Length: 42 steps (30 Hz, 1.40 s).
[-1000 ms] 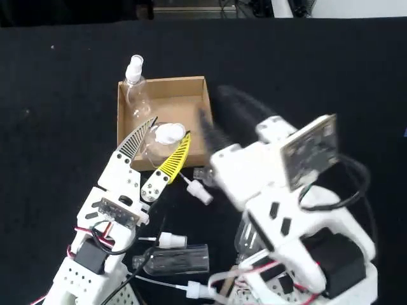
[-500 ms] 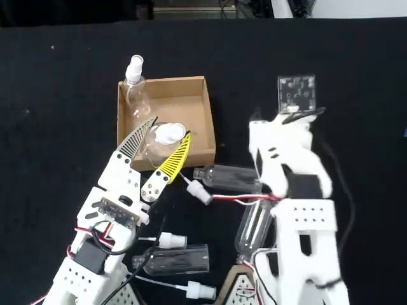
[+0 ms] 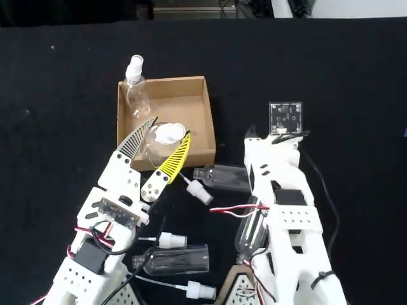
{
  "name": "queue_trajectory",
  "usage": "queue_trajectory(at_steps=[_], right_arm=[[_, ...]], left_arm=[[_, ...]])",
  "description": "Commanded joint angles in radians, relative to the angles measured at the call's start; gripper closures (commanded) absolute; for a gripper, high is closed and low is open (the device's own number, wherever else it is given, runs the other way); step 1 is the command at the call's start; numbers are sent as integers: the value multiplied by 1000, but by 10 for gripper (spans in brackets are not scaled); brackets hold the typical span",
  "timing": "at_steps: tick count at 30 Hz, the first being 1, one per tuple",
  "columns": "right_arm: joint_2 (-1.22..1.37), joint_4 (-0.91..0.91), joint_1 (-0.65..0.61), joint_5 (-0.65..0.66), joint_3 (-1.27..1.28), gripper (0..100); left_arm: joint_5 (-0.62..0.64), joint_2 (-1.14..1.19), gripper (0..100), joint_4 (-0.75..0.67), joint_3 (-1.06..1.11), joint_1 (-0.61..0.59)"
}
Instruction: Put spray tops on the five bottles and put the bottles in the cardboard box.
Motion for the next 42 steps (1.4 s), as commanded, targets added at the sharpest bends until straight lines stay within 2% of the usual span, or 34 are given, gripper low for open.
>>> queue_trajectory(at_steps=[1, 8, 14, 16, 20, 22, 26, 34, 38, 42], right_arm=[[38, -52, 18, 12, -7, 899], [143, -127, 20, 12, -27, 899], [240, -126, 21, 12, -87, 899], [266, -126, 21, 12, -101, 899], [292, -126, 21, 12, -113, 899], [294, -126, 21, 12, -113, 899], [295, -126, 21, 12, -113, 899], [298, -126, 21, 12, -113, 899], [298, -126, 21, 12, -111, 899], [298, -126, 23, 12, -110, 899]], left_arm=[[-6, -20, 970, -25, 19, 15], [-6, -20, 970, -26, 19, 4], [18, -20, 970, -28, 19, -130], [120, -20, 970, -26, 19, -188], [439, -18, 968, -34, 19, -320], [500, -18, 967, -34, 19, -366], [500, -18, 967, -37, 19, -384], [500, 35, 966, -209, 4, -384], [500, 232, 966, -279, -70, -389], [500, 509, 966, -408, -174, -390]])
